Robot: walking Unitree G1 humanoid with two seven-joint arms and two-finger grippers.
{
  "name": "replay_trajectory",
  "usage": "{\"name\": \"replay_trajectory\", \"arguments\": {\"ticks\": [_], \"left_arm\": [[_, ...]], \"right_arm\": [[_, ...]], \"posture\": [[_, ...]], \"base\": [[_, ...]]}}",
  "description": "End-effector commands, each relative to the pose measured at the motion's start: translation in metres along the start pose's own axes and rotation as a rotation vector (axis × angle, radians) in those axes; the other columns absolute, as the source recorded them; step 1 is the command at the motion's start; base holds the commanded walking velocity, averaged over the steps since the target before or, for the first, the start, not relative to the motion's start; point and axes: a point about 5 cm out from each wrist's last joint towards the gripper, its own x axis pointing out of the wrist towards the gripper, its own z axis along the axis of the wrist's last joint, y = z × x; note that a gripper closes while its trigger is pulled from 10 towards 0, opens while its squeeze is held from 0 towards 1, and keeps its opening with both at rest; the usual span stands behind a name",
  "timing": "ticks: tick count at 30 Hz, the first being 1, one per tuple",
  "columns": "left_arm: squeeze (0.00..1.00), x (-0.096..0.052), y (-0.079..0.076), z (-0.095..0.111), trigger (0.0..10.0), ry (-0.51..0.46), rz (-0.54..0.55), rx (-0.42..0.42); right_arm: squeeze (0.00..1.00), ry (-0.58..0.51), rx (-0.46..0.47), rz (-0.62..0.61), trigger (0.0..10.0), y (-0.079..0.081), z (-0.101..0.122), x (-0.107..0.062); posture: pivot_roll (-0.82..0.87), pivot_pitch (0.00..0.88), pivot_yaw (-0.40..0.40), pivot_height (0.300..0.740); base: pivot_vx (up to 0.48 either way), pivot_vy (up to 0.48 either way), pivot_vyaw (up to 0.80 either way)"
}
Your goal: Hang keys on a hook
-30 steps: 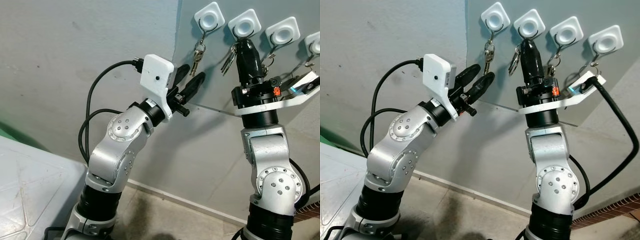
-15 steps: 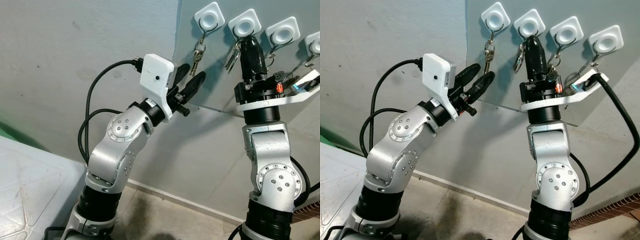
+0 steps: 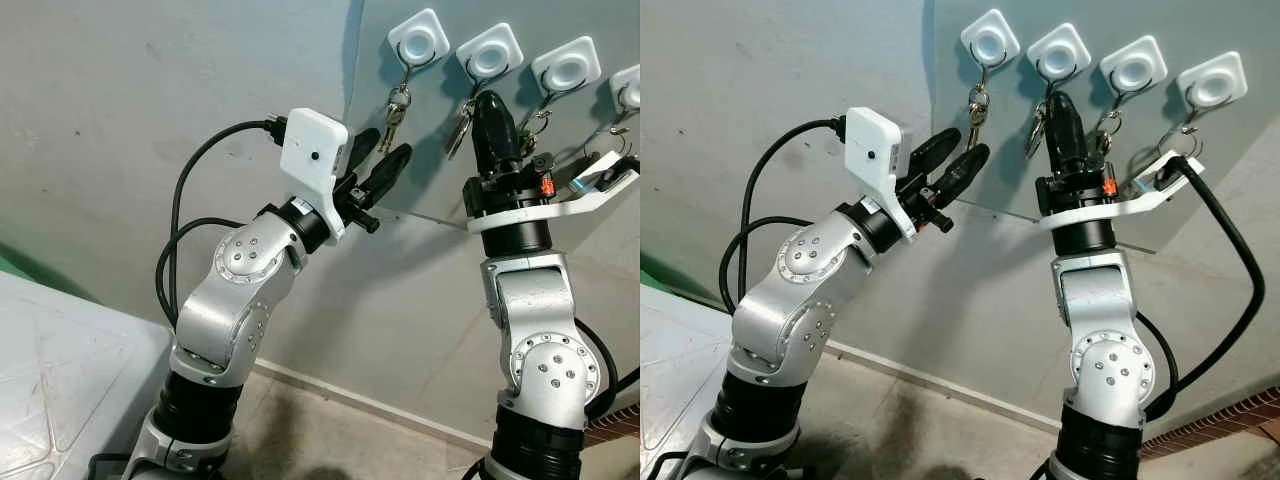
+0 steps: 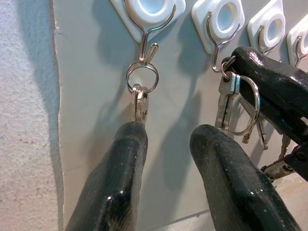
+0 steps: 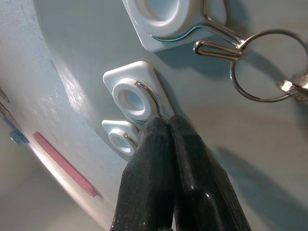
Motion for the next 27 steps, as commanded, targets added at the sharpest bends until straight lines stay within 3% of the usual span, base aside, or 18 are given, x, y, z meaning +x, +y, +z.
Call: {"name": "replay_trajectory", "arguments": {"ticks": [1,5,7,21,24,26,27], "left_arm": [[0.0,-0.001,-0.003,0.004,10.0,-0.013,-0.009,0.0],[0.0,-0.001,-0.003,0.004,10.0,-0.013,-0.008,0.001],[0.0,-0.001,-0.003,0.004,10.0,-0.014,-0.007,0.0],[0.0,-0.002,-0.003,0.004,10.0,-0.011,-0.001,-0.002],[0.0,-0.003,-0.002,0.003,10.0,-0.005,0.005,0.0],[0.0,-0.005,0.0,0.0,10.0,0.003,0.016,0.003],[0.0,-0.007,0.003,-0.003,10.0,0.008,0.037,0.014]], "right_arm": [[0.0,0.026,0.007,-0.079,10.0,-0.012,-0.004,-0.007],[0.0,0.011,-0.013,-0.069,10.0,-0.012,-0.003,-0.007],[1.0,0.004,0.014,-0.065,10.0,-0.012,-0.003,-0.007],[1.0,-0.031,0.023,-0.03,10.0,-0.007,0.001,-0.009],[1.0,0.01,-0.018,-0.028,10.0,-0.008,-0.004,-0.013],[1.0,0.098,-0.119,-0.016,10.0,-0.011,-0.011,-0.021],[0.0,0.221,-0.266,0.002,10.0,-0.015,-0.021,-0.033]], "posture": [[0.12,0.134,-0.04,0.74],[0.12,0.134,-0.041,0.74],[0.12,0.135,-0.042,0.74],[0.13,0.137,-0.044,0.74],[0.13,0.136,-0.044,0.74],[0.13,0.136,-0.044,0.74],[0.13,0.135,-0.044,0.74]], "base": [[0.0,0.0,0.0],[0.0,0.0,0.0],[0.0,0.0,0.0],[0.0,0.0,0.0],[0.0,0.0,0.0],[0.0,0.0,0.0],[0.0,0.0,0.0]]}}
